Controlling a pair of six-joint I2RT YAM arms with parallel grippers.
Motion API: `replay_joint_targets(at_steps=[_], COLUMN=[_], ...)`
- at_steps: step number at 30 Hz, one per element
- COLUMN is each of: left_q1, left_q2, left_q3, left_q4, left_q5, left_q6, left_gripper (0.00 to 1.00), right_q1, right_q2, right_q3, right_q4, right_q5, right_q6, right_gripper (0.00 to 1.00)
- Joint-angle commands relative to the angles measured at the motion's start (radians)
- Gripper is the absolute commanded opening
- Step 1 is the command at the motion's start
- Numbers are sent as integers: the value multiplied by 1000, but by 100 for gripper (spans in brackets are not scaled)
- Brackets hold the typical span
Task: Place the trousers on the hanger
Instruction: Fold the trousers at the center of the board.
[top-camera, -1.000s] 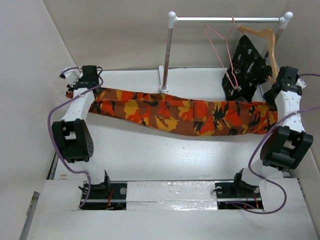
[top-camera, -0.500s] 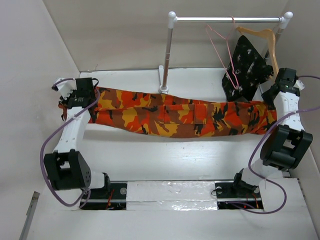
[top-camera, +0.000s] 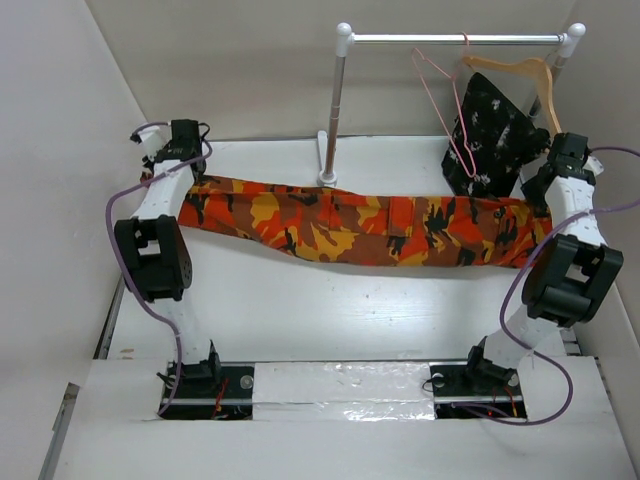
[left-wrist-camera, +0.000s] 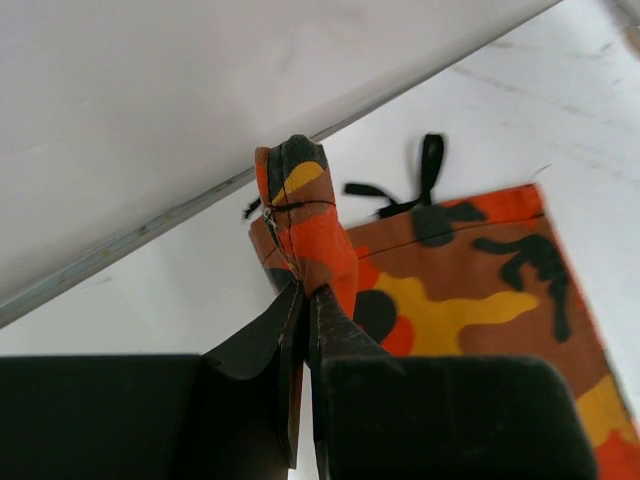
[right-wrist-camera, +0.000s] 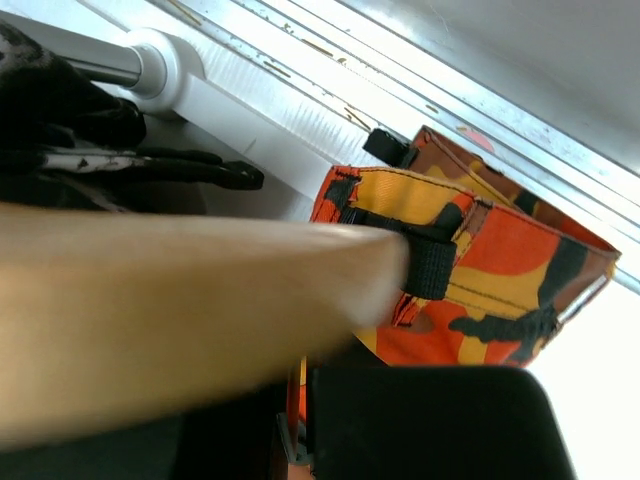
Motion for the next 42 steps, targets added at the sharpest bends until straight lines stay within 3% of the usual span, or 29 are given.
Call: replay_joint_targets(at_steps=[1,5,9,11,12,13,18,24,27,29,31,35,40,41,42], left_q1=[13,13,13,13,13,13,4,13,13,13,13,13,13,13,13], left_q2=[52,191,290,295,292,284,157,-89,-173,-208,-210,-160,-109,-88,-80], left_q3=[132,258,378,387,383,376,226,-162,-324,-422,-461,-428,-434,-432,-431], left_q4=[20,46,11,14,23,28,63,169,194,214,241,211,212,209,208], left_q5=[-49,-15,-23,6,21,35,43,136,191,245,299,377,397,394,396], left_q6=[38,92,106,106,107,104,64,-6,-23,-40,-29,-17,-43,-51,-54], left_gripper=[0,2,23,45,57,62,63,63,63,64,77,79,70,67,67], right_q1=[-21,-21,-21,-21,-21,-8,12,22,22,22,31,72,140,150,150], right_q2=[35,99,135,141,139,141,101,3,-88,-193,-278,-503,-773,-804,-833], right_q3=[72,103,136,158,162,166,144,26,-47,-158,-294,-513,-774,-843,-874], right_q4=[129,140,158,170,176,179,224,247,273,325,379,469,555,564,574], right_q5=[79,73,27,13,-10,-19,-64,-148,-219,-243,-282,-263,-260,-271,-273], right_q6=[-39,-36,-13,-4,-2,-2,31,107,172,221,243,240,206,184,173], right_gripper=[0,0,0,0,11,20,57,87,95,95,95,87,61,43,36])
